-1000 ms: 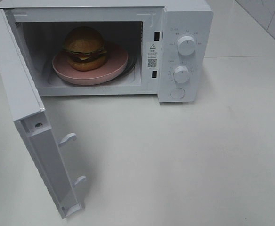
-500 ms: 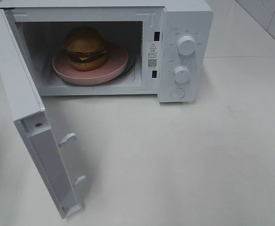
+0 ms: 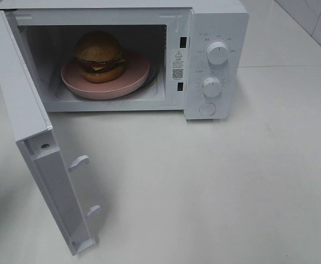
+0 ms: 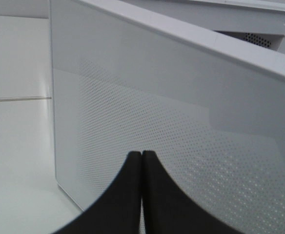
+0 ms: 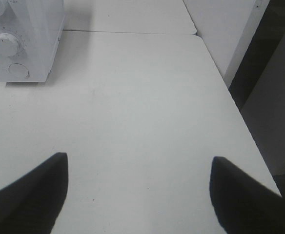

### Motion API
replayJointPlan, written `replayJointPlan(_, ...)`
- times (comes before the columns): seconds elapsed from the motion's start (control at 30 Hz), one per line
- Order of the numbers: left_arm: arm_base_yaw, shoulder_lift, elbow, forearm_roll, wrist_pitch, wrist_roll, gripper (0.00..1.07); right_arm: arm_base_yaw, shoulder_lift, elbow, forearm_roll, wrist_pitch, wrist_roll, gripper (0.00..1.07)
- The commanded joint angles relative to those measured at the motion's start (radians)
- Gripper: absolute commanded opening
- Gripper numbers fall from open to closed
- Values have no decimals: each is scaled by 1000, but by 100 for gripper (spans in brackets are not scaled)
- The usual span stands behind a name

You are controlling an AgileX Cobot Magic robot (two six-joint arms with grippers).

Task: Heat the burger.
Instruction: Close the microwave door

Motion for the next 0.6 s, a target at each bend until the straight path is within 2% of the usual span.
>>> replayJointPlan(0.03,-5,11,-5,6,-29,-10,0,-6,-25,3,4,-13,-13,75)
replayJointPlan(0.2,-54,36,-12,-6,-22,2,0,-6,-25,3,4,-13,-13,75)
replayJointPlan(0.23,-96,50,-16,-10,-14,30,0,-6,-25,3,4,-13,-13,75)
replayJointPlan(0.3,-116,57,-16,-20,-11,45,0,-6,-25,3,4,-13,-13,75)
replayJointPlan(0.37,-191,79,-16,-77,3,84,0,-6,-25,3,4,-13,-13,75)
replayJointPlan(0.4,-191,79,-16,-77,3,84,0,-6,-25,3,4,-13,-13,75)
replayJointPlan(0.43,-237,88,-16,-144,0,109,0,-6,-25,3,4,-13,-13,75)
replayJointPlan(0.47,-237,88,-16,-144,0,109,0,-6,-25,3,4,-13,-13,75)
replayJointPlan(0.5,-287,92,-16,-230,2,139,0,-6,-25,3,4,-13,-13,75)
replayJointPlan(0.57,-307,95,-16,-266,2,152,0,-6,-25,3,4,-13,-13,75)
replayJointPlan(0.6,-347,105,-16,-340,2,185,0,-6,-25,3,4,-13,-13,75)
